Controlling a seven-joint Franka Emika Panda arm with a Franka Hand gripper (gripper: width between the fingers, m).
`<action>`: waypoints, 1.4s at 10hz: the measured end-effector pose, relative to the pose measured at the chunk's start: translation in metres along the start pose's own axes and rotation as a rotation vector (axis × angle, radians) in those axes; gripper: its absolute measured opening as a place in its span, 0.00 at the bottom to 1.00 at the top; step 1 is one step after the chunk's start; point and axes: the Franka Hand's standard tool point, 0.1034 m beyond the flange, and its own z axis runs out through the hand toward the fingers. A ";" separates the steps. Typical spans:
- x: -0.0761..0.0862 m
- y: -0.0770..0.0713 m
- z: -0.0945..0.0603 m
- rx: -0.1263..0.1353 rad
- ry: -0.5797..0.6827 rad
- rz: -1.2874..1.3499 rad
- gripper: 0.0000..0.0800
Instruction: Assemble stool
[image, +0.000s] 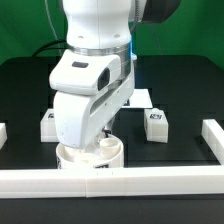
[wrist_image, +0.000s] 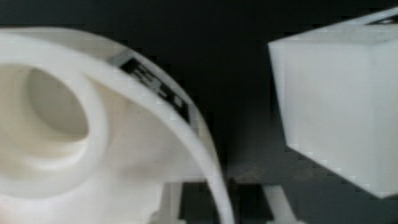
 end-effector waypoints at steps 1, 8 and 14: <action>0.000 0.000 0.000 0.000 0.000 0.000 0.04; 0.081 -0.030 -0.001 0.006 0.014 -0.082 0.04; 0.127 -0.048 -0.001 0.003 0.019 0.011 0.04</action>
Offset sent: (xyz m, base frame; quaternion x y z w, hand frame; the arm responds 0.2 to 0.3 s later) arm 0.0132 0.0391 -0.0003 0.0146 -0.0263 -0.1014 0.9944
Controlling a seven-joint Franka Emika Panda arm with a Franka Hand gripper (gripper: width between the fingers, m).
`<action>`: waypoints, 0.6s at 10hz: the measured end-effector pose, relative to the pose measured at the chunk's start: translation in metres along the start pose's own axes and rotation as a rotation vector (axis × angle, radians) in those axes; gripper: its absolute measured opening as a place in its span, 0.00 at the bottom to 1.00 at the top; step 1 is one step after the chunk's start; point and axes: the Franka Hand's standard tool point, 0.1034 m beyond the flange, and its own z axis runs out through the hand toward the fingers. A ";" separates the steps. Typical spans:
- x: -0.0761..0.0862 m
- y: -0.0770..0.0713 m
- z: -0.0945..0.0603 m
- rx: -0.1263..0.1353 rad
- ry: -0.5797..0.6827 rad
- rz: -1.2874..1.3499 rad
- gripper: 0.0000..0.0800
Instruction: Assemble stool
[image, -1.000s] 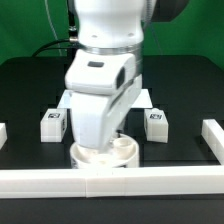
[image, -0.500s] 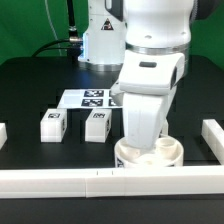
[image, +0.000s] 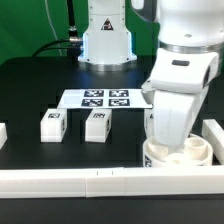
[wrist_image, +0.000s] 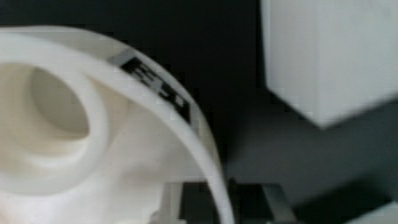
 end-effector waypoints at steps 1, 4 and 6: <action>0.005 -0.002 0.001 0.003 -0.001 -0.001 0.04; 0.006 -0.003 0.001 0.001 0.001 0.004 0.04; 0.006 -0.003 0.001 0.001 0.001 0.004 0.18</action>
Offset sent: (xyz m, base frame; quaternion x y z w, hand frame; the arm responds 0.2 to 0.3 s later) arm -0.0011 0.0061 -0.0016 -0.0136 -0.0002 0.0187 0.9997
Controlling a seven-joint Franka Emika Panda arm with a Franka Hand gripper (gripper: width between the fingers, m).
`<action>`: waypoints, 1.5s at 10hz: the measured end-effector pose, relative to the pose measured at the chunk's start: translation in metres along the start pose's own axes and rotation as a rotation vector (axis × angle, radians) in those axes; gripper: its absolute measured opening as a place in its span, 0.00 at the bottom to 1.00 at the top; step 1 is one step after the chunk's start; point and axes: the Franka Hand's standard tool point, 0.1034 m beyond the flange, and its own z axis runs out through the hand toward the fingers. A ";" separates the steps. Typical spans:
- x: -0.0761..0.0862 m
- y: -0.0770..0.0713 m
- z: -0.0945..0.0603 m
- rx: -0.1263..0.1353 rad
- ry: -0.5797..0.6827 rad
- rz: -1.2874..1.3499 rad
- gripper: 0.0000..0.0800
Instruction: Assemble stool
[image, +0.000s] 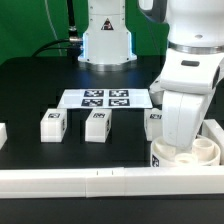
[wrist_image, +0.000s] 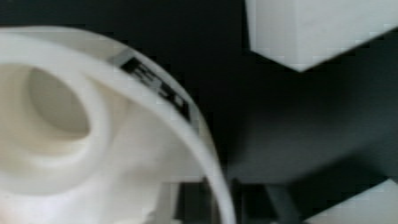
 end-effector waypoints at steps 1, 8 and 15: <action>0.000 0.000 0.000 0.000 0.000 0.000 0.18; -0.008 0.013 -0.041 -0.020 -0.001 -0.006 0.81; -0.082 0.016 -0.045 -0.016 -0.003 -0.017 0.81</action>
Offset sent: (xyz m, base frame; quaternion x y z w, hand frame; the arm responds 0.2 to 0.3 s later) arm -0.0020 -0.0019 0.0233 -0.0354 -0.0024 0.0214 0.9991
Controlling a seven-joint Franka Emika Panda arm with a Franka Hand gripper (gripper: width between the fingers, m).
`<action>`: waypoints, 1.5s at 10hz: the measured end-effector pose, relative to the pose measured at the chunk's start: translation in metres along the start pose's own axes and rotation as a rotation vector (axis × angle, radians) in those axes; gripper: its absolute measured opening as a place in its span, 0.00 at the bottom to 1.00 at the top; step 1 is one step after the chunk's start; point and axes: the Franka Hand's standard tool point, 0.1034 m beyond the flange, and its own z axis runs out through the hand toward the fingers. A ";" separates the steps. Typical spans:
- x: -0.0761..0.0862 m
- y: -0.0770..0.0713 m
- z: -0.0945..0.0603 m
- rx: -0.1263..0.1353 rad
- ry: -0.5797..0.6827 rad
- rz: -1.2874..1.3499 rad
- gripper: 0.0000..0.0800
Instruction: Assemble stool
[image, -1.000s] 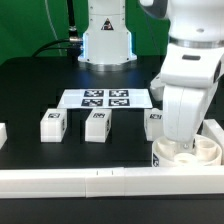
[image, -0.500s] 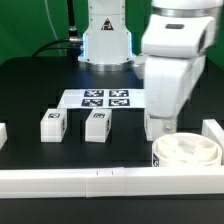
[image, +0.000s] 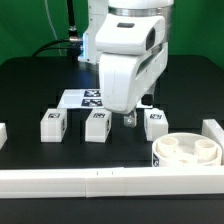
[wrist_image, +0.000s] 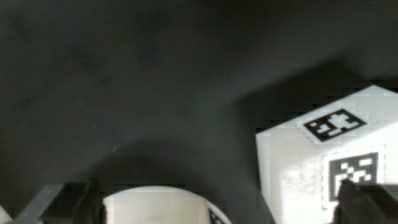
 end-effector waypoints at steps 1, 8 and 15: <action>-0.001 0.000 0.000 0.001 0.000 0.002 0.81; 0.004 -0.010 0.013 0.015 0.027 0.675 0.81; 0.019 -0.022 0.015 0.069 0.026 1.244 0.81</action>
Offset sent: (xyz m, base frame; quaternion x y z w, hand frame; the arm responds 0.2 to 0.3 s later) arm -0.0041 -0.0140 -0.0114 -0.0570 0.0015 0.3253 0.9439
